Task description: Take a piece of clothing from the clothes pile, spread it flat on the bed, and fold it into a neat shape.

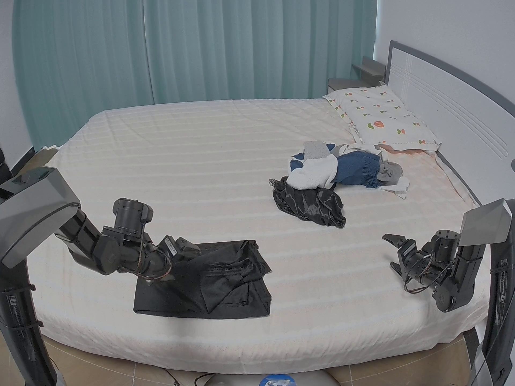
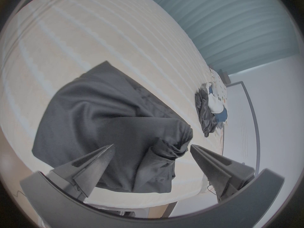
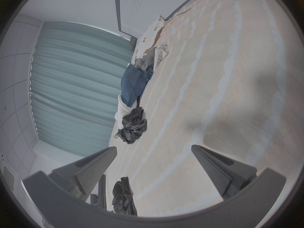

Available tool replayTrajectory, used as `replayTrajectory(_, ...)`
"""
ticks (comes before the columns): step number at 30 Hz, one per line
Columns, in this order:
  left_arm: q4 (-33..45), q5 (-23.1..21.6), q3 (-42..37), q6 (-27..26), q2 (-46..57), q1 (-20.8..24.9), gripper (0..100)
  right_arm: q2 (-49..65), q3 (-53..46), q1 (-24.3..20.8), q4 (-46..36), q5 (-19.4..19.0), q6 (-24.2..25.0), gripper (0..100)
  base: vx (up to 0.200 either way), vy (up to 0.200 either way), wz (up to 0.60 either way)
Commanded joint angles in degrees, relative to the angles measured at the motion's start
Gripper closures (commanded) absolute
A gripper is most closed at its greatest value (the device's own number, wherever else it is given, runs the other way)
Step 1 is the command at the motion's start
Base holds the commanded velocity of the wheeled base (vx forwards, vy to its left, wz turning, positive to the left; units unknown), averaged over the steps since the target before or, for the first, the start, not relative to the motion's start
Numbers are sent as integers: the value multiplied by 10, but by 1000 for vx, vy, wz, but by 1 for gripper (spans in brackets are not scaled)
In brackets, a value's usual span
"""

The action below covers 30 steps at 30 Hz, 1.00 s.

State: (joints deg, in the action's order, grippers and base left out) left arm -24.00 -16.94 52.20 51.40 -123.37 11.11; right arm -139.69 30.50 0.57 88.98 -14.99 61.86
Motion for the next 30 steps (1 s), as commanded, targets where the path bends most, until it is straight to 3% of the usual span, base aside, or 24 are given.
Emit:
replayTrajectory(1,-4,-11,-18,4,20,-43,0,-2,0,-4,6,1,-2,0,0,200,0)
replayTrajectory(7,-4,-40,-25,3,18,-67,0,-8,1,-4,6,1,-12,0,0,200,0)
replayTrajectory(27,-5,-43,-17,4,7,-90,0,1,2,-5,6,7,-13,0,0,200,0)
replayTrajectory(30,-5,-48,-17,5,7,-91,0,27,-6,-24,6,13,-21,0,0,200,0)
